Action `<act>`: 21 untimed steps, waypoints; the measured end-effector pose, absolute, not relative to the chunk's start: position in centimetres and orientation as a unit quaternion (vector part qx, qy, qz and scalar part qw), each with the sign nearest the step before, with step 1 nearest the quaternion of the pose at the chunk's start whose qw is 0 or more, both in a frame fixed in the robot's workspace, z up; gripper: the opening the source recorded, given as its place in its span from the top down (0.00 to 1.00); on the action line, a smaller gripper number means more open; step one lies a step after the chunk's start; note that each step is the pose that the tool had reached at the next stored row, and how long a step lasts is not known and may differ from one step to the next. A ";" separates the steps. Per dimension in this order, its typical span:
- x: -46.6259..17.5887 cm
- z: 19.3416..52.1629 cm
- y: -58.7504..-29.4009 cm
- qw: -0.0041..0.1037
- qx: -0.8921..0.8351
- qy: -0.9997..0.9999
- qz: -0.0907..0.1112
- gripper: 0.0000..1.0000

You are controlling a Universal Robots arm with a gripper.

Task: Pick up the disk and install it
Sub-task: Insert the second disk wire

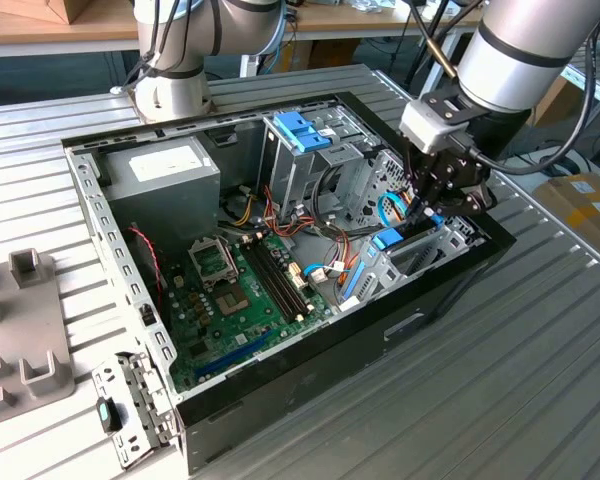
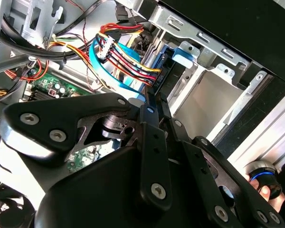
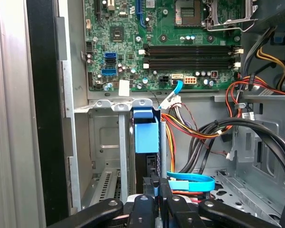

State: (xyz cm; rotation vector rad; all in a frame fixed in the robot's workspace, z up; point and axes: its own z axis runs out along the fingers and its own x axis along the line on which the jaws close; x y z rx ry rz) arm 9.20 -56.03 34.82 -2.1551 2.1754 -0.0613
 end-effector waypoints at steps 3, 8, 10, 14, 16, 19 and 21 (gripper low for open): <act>9.2 34.7 -56.0 0.040 -0.704 0.709 -0.020 0.84; 9.2 34.6 -55.9 0.039 -0.704 0.708 -0.020 0.84; 9.2 34.5 -55.8 0.040 -0.705 0.708 -0.020 0.84; 9.2 34.4 -55.9 0.039 -0.705 0.708 -0.020 0.84; 9.2 34.3 -55.9 0.039 -0.705 0.708 -0.020 0.84; 9.2 34.1 -55.9 0.039 -0.705 0.708 -0.020 0.84; 9.2 34.0 -55.9 0.039 -0.705 0.708 -0.020 0.84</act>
